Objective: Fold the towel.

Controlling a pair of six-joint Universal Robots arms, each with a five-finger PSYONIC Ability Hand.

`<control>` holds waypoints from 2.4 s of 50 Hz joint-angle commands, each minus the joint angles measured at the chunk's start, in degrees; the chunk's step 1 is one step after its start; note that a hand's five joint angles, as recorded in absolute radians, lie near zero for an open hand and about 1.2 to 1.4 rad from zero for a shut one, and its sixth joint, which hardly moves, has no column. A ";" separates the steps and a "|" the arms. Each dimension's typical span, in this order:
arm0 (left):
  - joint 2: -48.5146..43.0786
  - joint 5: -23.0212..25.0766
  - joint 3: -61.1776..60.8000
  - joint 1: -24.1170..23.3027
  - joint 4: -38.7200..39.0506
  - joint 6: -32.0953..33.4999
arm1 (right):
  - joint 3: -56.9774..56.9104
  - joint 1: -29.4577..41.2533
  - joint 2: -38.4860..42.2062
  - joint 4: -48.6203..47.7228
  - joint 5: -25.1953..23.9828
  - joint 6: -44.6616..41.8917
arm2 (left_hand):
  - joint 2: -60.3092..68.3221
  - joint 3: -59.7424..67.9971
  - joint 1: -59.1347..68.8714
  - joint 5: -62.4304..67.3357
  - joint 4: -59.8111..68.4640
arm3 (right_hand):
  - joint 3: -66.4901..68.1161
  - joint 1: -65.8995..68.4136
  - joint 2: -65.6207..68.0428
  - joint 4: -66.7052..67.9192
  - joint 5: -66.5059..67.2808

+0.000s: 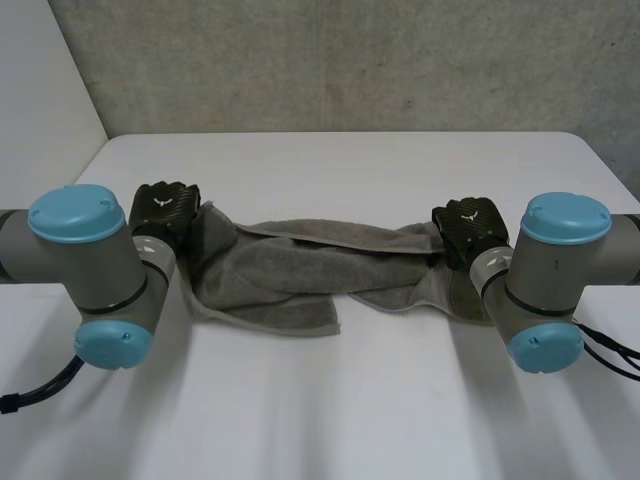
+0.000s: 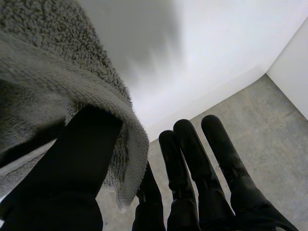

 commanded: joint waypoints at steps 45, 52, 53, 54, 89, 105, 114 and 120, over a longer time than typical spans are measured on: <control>32.65 9.06 -5.07 6.33 -1.86 -13.99 | -10.97 -6.39 -31.03 32.55 -7.04 -5.41 | 29.35 29.32 29.34 29.28 29.38 | 13.56 12.59 13.37 13.37 13.49; 37.59 13.91 -5.07 9.76 -5.30 -17.17 | -15.12 -9.73 -36.67 42.51 -9.77 -8.93 | 29.35 29.32 29.34 29.28 29.38 | 13.56 12.59 13.37 13.37 13.49; 37.59 14.60 -5.33 10.11 -5.99 -17.17 | -15.64 -10.43 -36.84 44.43 -10.29 -10.76 | 29.35 29.32 29.34 29.28 29.38 | 13.56 12.59 13.37 13.37 13.49; 37.51 14.96 -5.60 10.38 -6.78 -17.17 | -15.74 -10.61 -36.15 46.45 -10.56 -13.13 | 29.35 29.32 29.34 29.28 29.38 | 13.56 12.59 13.37 13.37 13.49; 14.48 14.70 19.29 11.96 11.93 -26.75 | -39.94 -0.42 -16.80 25.98 1.75 -14.38 | 29.35 29.32 29.34 29.28 29.38 | 13.56 12.59 13.37 13.37 13.49; 13.43 23.47 -12.77 18.02 18.33 -26.32 | -1.98 -1.21 -20.23 29.86 -5.90 -20.60 | 29.35 29.32 29.34 29.28 29.38 | 13.56 12.59 13.37 13.37 13.49; 12.46 29.55 -24.14 20.93 21.07 -20.60 | 13.71 -1.21 -20.23 29.77 -5.99 -30.02 | 29.35 29.32 29.34 29.28 29.38 | 13.56 12.59 13.37 13.37 13.49; 12.98 30.86 -28.27 22.68 20.54 -5.87 | 17.13 -2.09 -20.58 25.90 -5.99 -28.09 | 29.35 29.32 29.34 29.28 29.38 | 13.56 12.59 13.37 13.37 13.49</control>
